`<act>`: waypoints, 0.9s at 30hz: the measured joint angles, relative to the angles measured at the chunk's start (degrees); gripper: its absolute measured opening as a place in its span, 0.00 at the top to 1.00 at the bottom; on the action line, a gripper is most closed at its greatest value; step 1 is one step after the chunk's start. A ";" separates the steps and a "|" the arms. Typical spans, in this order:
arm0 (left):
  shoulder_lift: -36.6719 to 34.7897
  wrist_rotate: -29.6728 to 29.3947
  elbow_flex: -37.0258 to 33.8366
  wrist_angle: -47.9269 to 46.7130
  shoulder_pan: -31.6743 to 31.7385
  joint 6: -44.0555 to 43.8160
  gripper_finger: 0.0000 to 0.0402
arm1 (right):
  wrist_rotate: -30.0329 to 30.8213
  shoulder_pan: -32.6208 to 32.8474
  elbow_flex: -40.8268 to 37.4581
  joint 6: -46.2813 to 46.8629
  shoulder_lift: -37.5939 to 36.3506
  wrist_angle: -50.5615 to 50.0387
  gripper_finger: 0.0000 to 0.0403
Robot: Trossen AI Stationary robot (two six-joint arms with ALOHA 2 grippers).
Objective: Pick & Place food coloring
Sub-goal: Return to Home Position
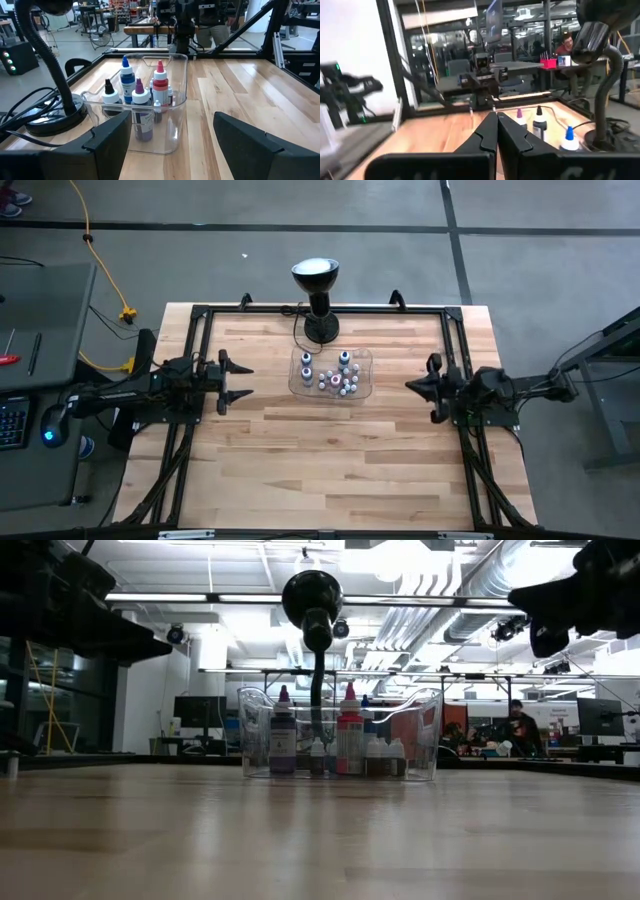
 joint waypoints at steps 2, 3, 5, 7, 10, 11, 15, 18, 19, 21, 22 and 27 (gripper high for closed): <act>0.06 -0.02 0.00 0.06 0.00 0.00 0.31 | -1.36 -0.02 0.00 -4.18 0.00 -0.74 1.00; 0.04 -0.02 0.00 0.07 0.00 0.00 0.31 | -2.89 -0.02 0.00 -7.20 0.00 -0.86 1.00; 0.02 0.00 0.00 0.02 0.00 0.00 0.31 | -5.52 0.02 0.00 -11.74 0.00 -1.30 1.00; 0.04 -0.01 0.00 0.05 0.00 -0.01 0.31 | -5.15 0.03 0.00 -11.12 0.00 -1.88 1.00; 0.02 0.00 0.00 0.05 0.00 -0.02 0.31 | -1.96 0.04 0.00 -8.63 0.00 -3.54 1.00; 0.02 0.00 0.00 0.05 0.00 0.00 0.31 | -0.86 0.04 0.00 -8.35 0.00 -4.30 1.00; 0.02 0.00 0.00 0.06 0.00 -0.02 0.31 | 2.81 0.03 0.00 -8.35 0.00 -4.70 1.00; 0.02 0.00 0.00 0.05 0.00 -0.01 0.31 | 4.15 0.04 0.00 -8.35 0.00 -4.73 1.00; 0.02 0.00 0.00 0.05 0.00 -0.01 0.31 | 4.25 0.02 0.00 -8.35 0.00 -4.73 1.00; 0.02 0.00 0.00 0.05 0.00 0.00 0.31 | 4.25 0.03 0.00 -8.35 0.00 -4.73 1.00; 0.02 0.00 0.00 0.05 0.00 0.00 0.31 | 4.25 0.04 0.00 -8.35 0.00 -4.73 1.00; 0.02 0.00 0.00 0.06 0.00 0.00 0.31 | 4.27 0.04 0.00 -8.35 0.00 -4.73 1.00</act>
